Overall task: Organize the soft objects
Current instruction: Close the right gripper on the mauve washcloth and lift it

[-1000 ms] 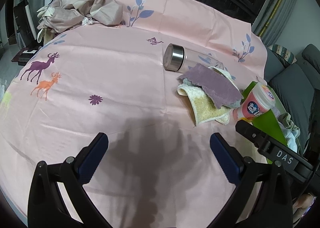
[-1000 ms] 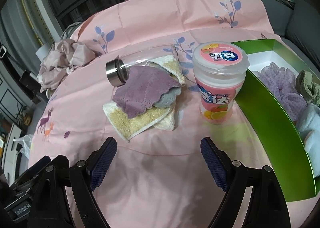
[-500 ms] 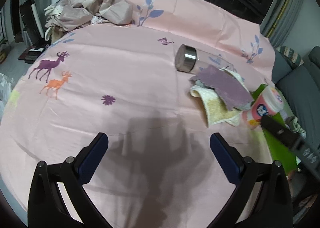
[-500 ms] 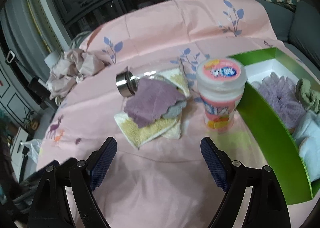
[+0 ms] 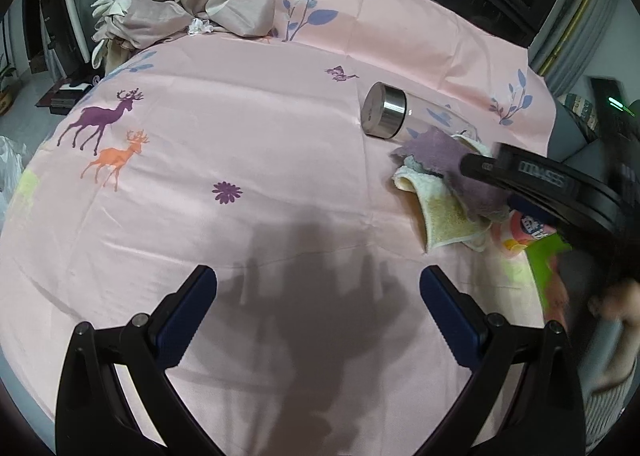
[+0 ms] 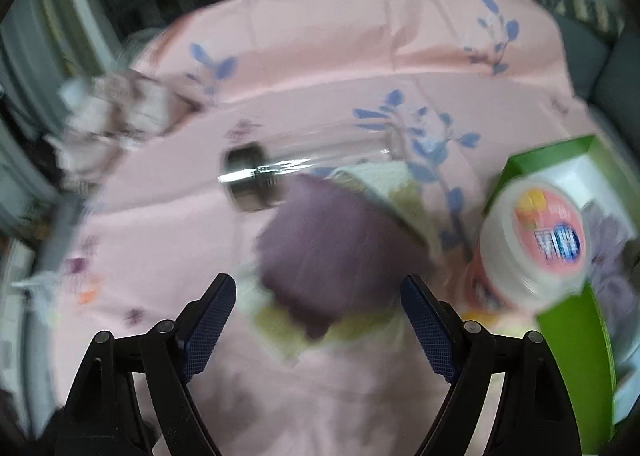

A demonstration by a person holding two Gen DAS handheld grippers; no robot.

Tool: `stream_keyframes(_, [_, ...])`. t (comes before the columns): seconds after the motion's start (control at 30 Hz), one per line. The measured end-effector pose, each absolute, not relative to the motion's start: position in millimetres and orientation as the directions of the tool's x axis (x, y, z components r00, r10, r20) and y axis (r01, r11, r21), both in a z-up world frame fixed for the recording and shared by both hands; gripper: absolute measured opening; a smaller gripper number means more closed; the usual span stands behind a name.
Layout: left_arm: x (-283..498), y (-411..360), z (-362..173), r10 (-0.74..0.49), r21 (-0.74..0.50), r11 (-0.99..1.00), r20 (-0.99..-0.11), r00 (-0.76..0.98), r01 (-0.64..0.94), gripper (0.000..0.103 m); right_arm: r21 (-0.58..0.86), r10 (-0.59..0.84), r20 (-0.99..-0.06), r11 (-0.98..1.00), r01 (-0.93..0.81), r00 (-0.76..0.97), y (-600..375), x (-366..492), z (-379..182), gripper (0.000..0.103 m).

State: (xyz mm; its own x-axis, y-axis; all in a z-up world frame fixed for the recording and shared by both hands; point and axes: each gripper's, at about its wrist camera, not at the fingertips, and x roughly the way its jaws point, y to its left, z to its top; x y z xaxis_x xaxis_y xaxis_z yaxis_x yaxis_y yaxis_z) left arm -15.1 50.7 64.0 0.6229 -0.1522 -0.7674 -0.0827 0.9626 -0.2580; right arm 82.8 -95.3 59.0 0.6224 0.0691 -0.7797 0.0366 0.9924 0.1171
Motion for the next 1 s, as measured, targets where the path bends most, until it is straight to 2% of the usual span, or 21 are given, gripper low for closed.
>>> stream_keyframes(0.03, [-15,50,64,-0.143,-0.247,0.965,-0.768,0.625,-0.084,0.101,0.103,0.047,-0.791,0.993,0.057,0.61,-94,91,53,0.07])
stream_keyframes(0.13, [-15,48,63,-0.146,-0.242,0.967,-0.769,0.622,-0.073,0.101,0.067,0.01,-0.809,0.995,0.075,0.587,-95,105,43,0.048])
stream_keyframes(0.17, [-15,48,63,-0.152,-0.246,0.967,-0.769,0.621,-0.068,0.101,0.05,-0.005,-0.803,0.996,0.076,0.596,-95,106,41,0.035])
stream_keyframes(0.2, [-15,47,63,-0.156,-0.248,0.966,-0.768,0.622,-0.065,0.101,0.045,-0.008,-0.798,0.996,0.073,0.603,-96,106,41,0.028])
stream_keyframes(0.27, [-15,46,64,-0.155,-0.246,0.967,-0.766,0.624,-0.062,0.101,0.055,0.0,-0.784,0.996,0.07,0.62,-98,102,44,0.022])
stream_keyframes(0.4, [-16,47,65,-0.152,-0.245,0.967,-0.765,0.626,-0.064,0.101,0.089,0.044,-0.755,0.995,0.036,0.654,-104,85,65,0.02])
stream_keyframes(0.6, [-16,50,67,-0.15,-0.248,0.966,-0.759,0.633,-0.068,0.101,0.181,0.19,-0.677,0.979,-0.09,0.711,-126,33,112,0.02])
stream_keyframes(0.73, [-18,54,72,-0.14,-0.248,0.966,-0.748,0.649,-0.077,0.101,0.258,0.299,-0.658,0.952,-0.167,0.691,-145,4,124,0.02])
stream_keyframes(0.87, [-19,58,73,-0.169,-0.285,0.956,-0.74,0.651,-0.075,0.101,0.244,0.35,-0.704,0.936,-0.252,0.618,-145,-12,110,0.02])
stream_keyframes(1.0, [-18,53,72,-0.181,-0.284,0.957,-0.746,0.641,-0.06,0.101,0.251,0.357,-0.781,0.931,-0.267,0.512,-142,-11,70,0.02])
